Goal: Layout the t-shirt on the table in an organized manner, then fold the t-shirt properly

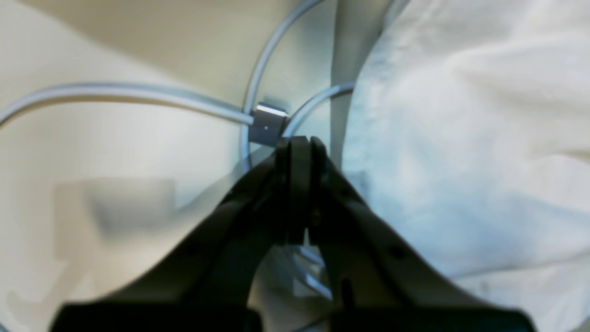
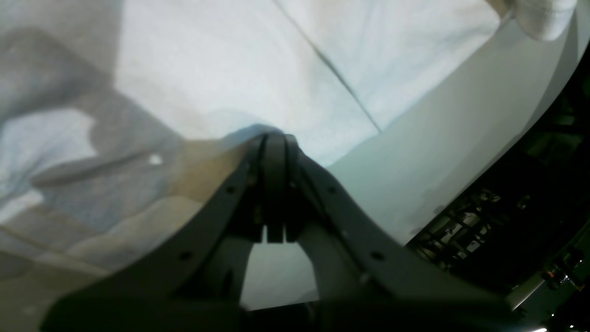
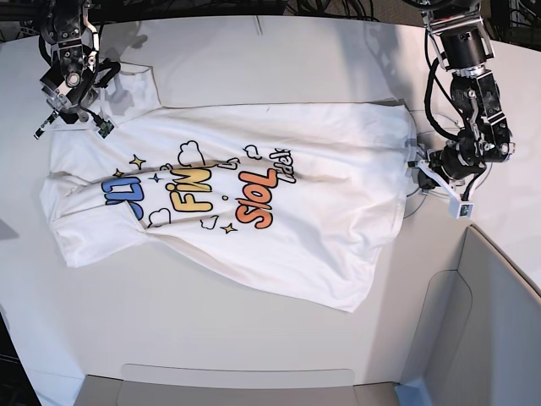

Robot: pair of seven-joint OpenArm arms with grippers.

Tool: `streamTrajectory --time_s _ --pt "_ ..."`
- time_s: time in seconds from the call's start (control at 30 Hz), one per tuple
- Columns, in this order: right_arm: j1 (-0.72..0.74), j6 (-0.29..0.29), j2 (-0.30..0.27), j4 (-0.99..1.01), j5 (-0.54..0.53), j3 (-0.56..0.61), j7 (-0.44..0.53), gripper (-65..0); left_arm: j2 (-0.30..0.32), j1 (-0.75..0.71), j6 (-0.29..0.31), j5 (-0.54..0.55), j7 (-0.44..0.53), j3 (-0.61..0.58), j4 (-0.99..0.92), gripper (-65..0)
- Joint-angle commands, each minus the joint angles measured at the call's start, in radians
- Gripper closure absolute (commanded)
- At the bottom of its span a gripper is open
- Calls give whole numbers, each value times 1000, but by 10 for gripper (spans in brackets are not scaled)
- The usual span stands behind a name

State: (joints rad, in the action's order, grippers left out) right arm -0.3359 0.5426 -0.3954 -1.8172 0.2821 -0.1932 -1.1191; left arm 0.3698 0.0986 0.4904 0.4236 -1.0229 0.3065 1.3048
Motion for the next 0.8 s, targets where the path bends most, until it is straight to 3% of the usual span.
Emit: streamTrajectory --time_s 0.0,0.13,0.2,0.33,0.4,0.5,0.6,0.77 --pt "-7 17 -6 -2 -33 1 4 0 33 -7 -55 -105 -24 1 -1 0" --pt "-9 17 -9 -2 -33 1 4 0 91 -41 -147 -283 75 -7 -12 0" --pt "-9 17 -9 -2 -33 1 4 0 127 -36 -233 -452 169 -37 -81 0" --pt "-9 17 -9 -3 -34 1 4 0 169 53 -589 -777 425 -65 -239 0" --pt "-9 17 -6 -5 -34 1 4 0 177 51 -689 -817 488 -62 -193 0" --pt "-9 17 -4 -26 -33 1 4 0 177 -18 -654 -731 487 -60 22 0" --pt "-10 17 -3 -48 -31 1 -2 0 159 -96 -557 -593 428 -59 264 0" --pt "-22 17 -3 -56 -31 -1 0 0 65 -152 -249 -380 138 20 577 0"
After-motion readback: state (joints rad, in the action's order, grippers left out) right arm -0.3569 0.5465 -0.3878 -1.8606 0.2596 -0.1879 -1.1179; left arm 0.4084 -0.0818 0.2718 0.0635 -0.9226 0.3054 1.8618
